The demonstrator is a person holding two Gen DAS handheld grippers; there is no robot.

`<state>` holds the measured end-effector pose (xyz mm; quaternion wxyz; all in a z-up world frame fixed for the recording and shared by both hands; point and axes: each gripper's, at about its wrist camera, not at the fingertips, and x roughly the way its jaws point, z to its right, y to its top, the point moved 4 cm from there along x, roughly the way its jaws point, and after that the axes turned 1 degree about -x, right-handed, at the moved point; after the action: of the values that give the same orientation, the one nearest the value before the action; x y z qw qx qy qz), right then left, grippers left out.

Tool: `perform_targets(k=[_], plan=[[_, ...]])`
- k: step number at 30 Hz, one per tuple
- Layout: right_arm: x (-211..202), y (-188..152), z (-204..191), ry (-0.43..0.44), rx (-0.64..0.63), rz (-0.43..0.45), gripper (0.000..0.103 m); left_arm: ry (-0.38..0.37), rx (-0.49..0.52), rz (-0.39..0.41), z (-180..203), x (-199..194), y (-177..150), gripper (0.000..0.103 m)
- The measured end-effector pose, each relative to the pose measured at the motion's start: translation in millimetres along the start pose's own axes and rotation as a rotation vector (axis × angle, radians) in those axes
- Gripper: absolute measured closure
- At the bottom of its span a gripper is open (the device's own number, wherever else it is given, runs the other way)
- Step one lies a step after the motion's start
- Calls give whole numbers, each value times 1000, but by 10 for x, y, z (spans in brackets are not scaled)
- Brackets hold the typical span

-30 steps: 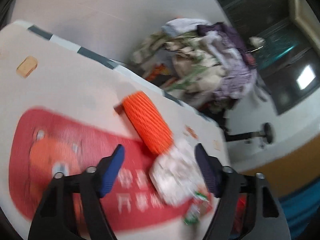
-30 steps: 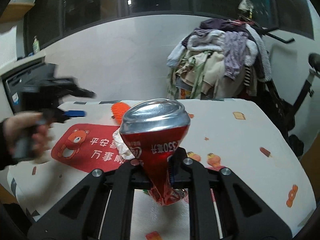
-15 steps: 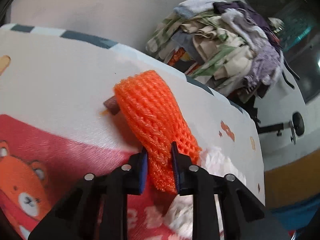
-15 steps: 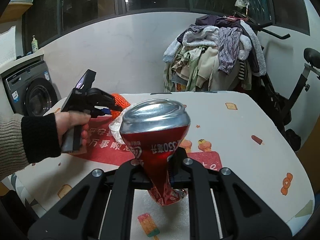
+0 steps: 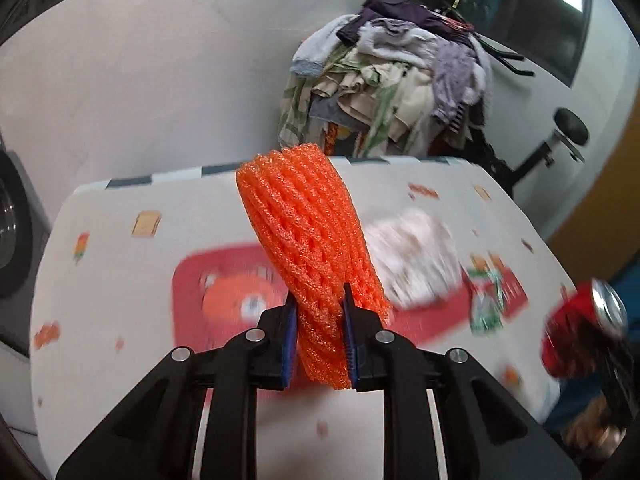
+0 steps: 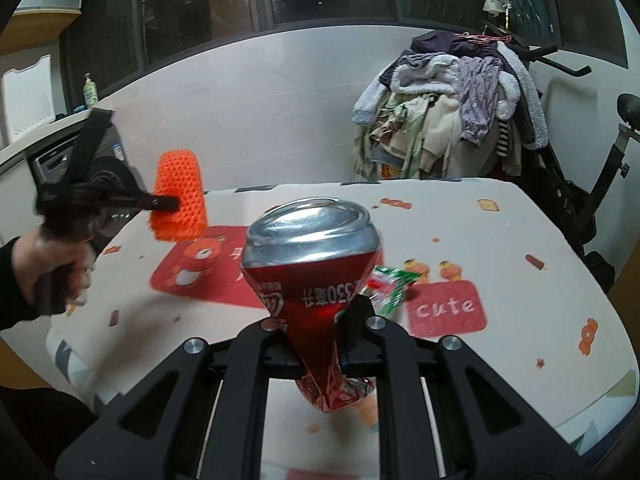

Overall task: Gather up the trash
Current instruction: 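Grasp the orange foam net with the left gripper while the right holds the red can, then lower the orange foam net into the bin and open the left gripper while the right carries the can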

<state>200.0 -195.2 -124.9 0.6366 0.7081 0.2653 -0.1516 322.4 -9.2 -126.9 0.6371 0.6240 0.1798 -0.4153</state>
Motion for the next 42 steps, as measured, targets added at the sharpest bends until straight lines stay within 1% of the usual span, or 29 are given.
perform_targets(k=[3,7,13,16,21,27,33,38,40,41,42], plan=[[-113,-70,-176,16,-13,-8,89,-28,9,-5,54,-353,-373,84],[-252,-192,-396,35,-43,-25,89,-78,-16,-18,118,-648,-807,84],[-515,-362,-652,61,-66,-39,89,-109,-5,-48,275,-911,-1343,84],[-626,-453,-726,69,-74,-46,89,-117,30,-72,390,-1006,-1629,84],[-794,-629,-796,73,-73,-60,89,-119,115,-139,574,-1049,-2131,84],[-942,-824,-825,77,-79,-77,89,-136,147,-224,700,-989,-2662,84],[-964,-955,-785,83,-67,-105,89,-134,205,-307,835,-862,-3046,83],[-958,-1042,-756,85,-58,-120,89,-127,251,-365,919,-771,-3203,82],[-949,-1080,-752,87,-52,-130,89,-122,256,-375,924,-747,-3226,78],[-943,-1098,-755,88,-51,-134,89,-121,257,-375,921,-743,-3230,75],[-932,-1119,-756,89,-50,-141,89,-113,258,-370,914,-750,-3227,60]])
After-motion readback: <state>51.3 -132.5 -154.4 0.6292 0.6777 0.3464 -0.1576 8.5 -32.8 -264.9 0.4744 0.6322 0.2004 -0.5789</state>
